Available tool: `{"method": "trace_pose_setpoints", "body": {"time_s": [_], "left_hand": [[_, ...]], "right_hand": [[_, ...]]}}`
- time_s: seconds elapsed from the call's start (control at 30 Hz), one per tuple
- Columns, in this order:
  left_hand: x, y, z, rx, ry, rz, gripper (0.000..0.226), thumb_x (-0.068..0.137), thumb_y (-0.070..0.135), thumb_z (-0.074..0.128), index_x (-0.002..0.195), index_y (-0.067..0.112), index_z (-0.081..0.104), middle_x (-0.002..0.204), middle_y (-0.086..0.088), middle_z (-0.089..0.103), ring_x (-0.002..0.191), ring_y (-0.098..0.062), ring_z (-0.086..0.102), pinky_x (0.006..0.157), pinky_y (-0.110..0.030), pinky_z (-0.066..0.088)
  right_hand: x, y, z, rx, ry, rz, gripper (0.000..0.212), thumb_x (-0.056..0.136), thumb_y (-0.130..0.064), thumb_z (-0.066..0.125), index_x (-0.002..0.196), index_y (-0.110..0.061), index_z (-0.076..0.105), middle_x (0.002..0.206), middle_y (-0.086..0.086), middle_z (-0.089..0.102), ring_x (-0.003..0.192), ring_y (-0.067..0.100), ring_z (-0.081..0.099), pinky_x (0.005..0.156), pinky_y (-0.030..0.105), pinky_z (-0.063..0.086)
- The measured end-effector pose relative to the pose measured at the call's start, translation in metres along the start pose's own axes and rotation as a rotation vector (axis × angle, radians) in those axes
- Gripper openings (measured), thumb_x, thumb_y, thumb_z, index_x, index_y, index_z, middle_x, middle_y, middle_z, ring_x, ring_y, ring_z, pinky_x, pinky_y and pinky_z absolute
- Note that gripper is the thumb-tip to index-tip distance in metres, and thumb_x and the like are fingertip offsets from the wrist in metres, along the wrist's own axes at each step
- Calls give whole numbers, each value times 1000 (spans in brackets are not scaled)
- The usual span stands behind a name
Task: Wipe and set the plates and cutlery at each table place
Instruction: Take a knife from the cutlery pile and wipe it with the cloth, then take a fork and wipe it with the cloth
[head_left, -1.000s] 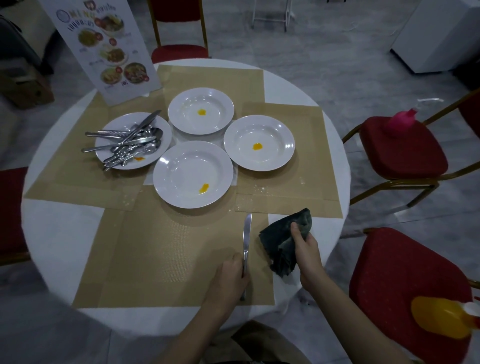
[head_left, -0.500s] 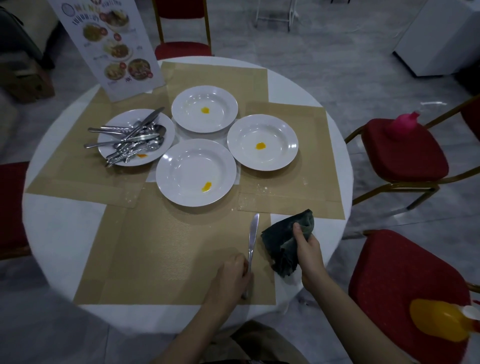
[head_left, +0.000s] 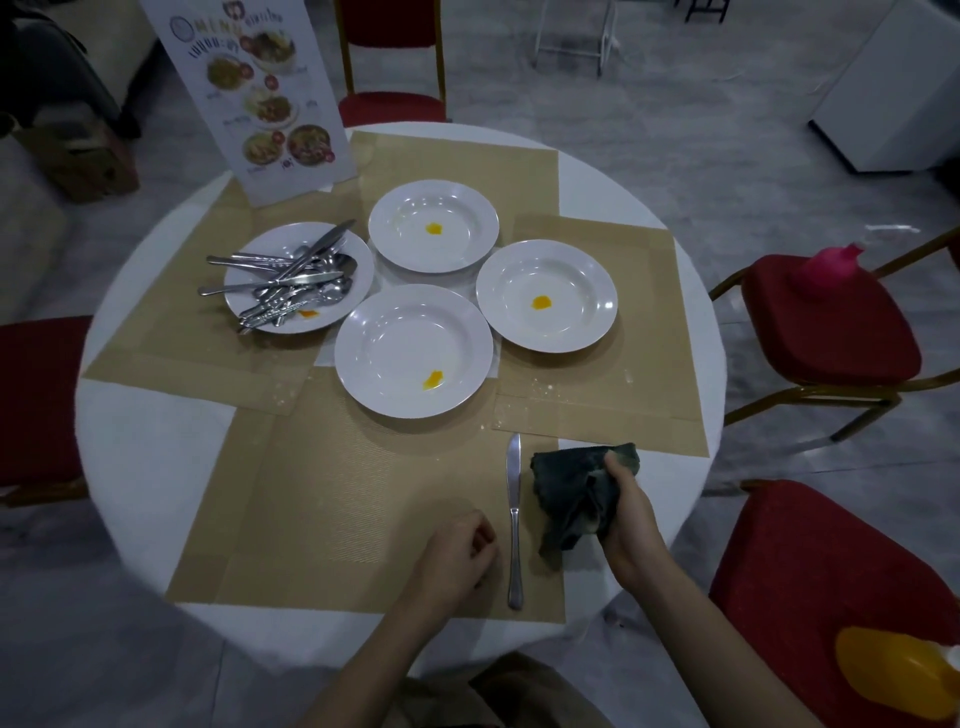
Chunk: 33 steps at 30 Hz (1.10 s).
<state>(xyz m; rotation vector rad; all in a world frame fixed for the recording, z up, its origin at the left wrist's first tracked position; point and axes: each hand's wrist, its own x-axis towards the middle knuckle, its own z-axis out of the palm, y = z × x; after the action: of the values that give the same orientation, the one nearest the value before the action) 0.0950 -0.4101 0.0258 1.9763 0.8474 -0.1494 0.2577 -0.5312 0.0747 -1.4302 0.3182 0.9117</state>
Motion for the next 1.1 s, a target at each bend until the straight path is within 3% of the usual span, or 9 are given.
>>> {"method": "trace_pose_setpoints", "body": {"time_s": [0.17, 0.33, 0.57, 0.67, 0.73, 0.8, 0.87, 0.97, 1.1], "left_hand": [[-4, -12, -32, -136, 25, -66, 14, 94, 16, 56, 82, 23, 59, 74, 1, 66, 62, -12, 64, 57, -25, 54], [-8, -25, -67, -272, 140, -106, 14, 92, 7, 55, 80, 9, 61, 64, -6, 64, 54, -13, 58, 55, -34, 52], [1, -43, -111, -321, 215, -155, 18, 94, 12, 54, 78, 18, 62, 70, -6, 68, 60, -16, 62, 56, -35, 53], [9, -49, -133, -316, 247, -158, 17, 94, 13, 54, 80, 17, 62, 71, -7, 68, 61, -17, 62, 58, -37, 54], [17, -54, -152, -309, 265, -144, 15, 95, 14, 54, 82, 16, 62, 73, -6, 68, 63, -16, 63, 61, -37, 56], [27, -59, -173, -277, 288, -124, 14, 95, 15, 54, 84, 18, 63, 75, -2, 68, 68, -15, 65, 65, -35, 56], [41, -66, -197, -235, 323, -97, 14, 94, 15, 54, 84, 18, 62, 76, 1, 67, 71, -15, 64, 69, -37, 55], [68, -78, -235, -154, 396, -55, 12, 92, 13, 53, 83, 16, 61, 78, 1, 64, 74, -13, 60, 70, -36, 51], [113, -89, -283, 47, 467, 14, 7, 91, 15, 52, 86, 15, 57, 86, 2, 59, 77, -13, 56, 69, -35, 48]], "right_hand": [[-5, -4, 16, 83, -83, -2, 28, 101, -35, 44, 117, -21, 62, 113, 3, 69, 107, 22, 62, 84, 37, 51], [-5, -2, 49, 104, -190, 23, 42, 100, -43, 41, 134, -20, 53, 124, 6, 66, 110, 25, 64, 81, 36, 54], [1, 0, 114, -49, -204, 70, 33, 101, -38, 43, 117, -17, 62, 108, 6, 70, 100, 23, 66, 76, 34, 53], [8, 0, 148, -129, -165, 54, 43, 94, -42, 51, 126, -14, 57, 110, 7, 70, 96, 21, 67, 73, 33, 51], [13, -1, 171, -194, -199, 40, 37, 95, -41, 50, 123, -18, 58, 112, 0, 69, 90, 11, 64, 79, 24, 47], [14, -8, 195, -259, -271, 2, 30, 103, -35, 39, 118, -19, 59, 107, -6, 66, 86, 3, 59, 74, 11, 42], [20, -10, 218, -318, -290, -24, 36, 103, -35, 39, 129, -17, 57, 116, -2, 67, 101, 11, 63, 81, 20, 49], [30, -7, 252, -335, -271, -58, 32, 102, -38, 41, 128, -25, 56, 122, 2, 65, 109, 18, 61, 89, 38, 52], [41, 0, 285, -305, -247, -48, 30, 102, -41, 40, 123, -30, 58, 116, -2, 66, 105, 16, 61, 79, 35, 52]]}}
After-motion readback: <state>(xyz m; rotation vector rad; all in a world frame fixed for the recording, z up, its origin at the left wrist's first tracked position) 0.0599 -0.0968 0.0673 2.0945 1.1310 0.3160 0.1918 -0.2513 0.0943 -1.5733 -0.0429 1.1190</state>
